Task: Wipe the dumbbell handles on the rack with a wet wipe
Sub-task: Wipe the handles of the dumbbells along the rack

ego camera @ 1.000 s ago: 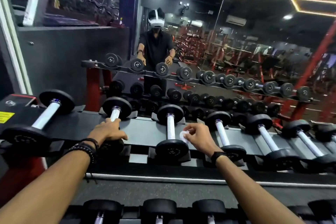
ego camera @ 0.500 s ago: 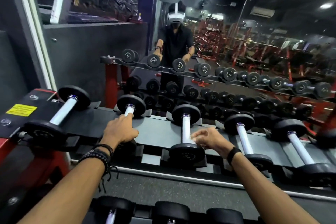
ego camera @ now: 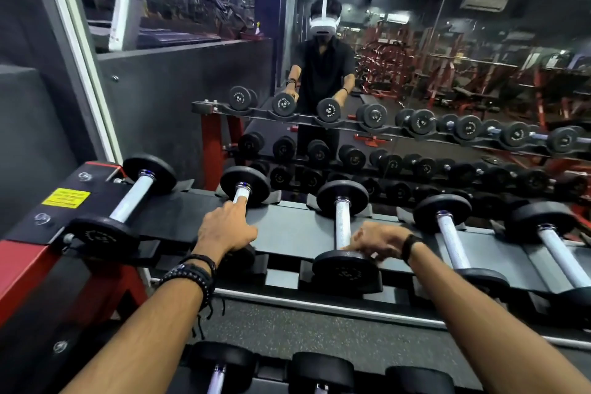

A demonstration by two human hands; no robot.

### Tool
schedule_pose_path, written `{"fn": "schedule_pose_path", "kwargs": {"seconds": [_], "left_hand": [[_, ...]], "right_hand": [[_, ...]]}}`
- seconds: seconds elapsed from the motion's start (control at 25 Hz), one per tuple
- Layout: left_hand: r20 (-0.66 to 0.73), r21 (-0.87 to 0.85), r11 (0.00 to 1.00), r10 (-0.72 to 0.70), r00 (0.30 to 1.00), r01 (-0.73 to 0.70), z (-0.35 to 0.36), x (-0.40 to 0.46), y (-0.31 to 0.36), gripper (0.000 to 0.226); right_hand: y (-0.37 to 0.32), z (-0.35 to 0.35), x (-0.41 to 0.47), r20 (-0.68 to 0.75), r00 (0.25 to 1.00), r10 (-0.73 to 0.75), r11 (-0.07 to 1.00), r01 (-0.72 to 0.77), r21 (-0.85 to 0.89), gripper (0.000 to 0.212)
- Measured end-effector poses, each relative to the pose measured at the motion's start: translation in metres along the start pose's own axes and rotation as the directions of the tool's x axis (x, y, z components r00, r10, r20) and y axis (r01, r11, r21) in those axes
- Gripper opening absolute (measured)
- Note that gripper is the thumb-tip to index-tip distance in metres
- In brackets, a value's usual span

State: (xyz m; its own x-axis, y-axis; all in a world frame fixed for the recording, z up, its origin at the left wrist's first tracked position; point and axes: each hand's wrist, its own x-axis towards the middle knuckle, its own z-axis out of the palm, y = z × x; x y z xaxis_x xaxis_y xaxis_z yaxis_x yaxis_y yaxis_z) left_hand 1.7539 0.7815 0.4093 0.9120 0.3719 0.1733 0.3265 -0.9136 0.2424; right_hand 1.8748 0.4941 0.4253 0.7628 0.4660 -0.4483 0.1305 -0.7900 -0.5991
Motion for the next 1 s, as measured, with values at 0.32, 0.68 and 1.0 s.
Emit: {"fn": "schedule_pose_path", "kwargs": {"seconds": [0.32, 0.68, 1.0], "left_hand": [[-0.016, 0.002, 1.0, 0.005, 1.0, -0.005, -0.001, 0.0, 0.0, 0.075], [-0.011, -0.011, 1.0, 0.002, 1.0, -0.002, -0.002, 0.0, 0.0, 0.073], [-0.02, -0.024, 1.0, 0.014, 1.0, -0.015, -0.001, 0.001, -0.002, 0.07]], "right_hand": [[0.007, 0.003, 0.01, 0.007, 1.0, -0.021, 1.0, 0.021, 0.015, 0.038], [0.007, 0.003, 0.006, 0.07, 0.997, 0.011, 0.997, -0.016, 0.079, 0.025], [0.024, -0.008, 0.009, 0.025, 0.996, 0.083, 0.996, -0.084, 0.015, 0.025]]}}
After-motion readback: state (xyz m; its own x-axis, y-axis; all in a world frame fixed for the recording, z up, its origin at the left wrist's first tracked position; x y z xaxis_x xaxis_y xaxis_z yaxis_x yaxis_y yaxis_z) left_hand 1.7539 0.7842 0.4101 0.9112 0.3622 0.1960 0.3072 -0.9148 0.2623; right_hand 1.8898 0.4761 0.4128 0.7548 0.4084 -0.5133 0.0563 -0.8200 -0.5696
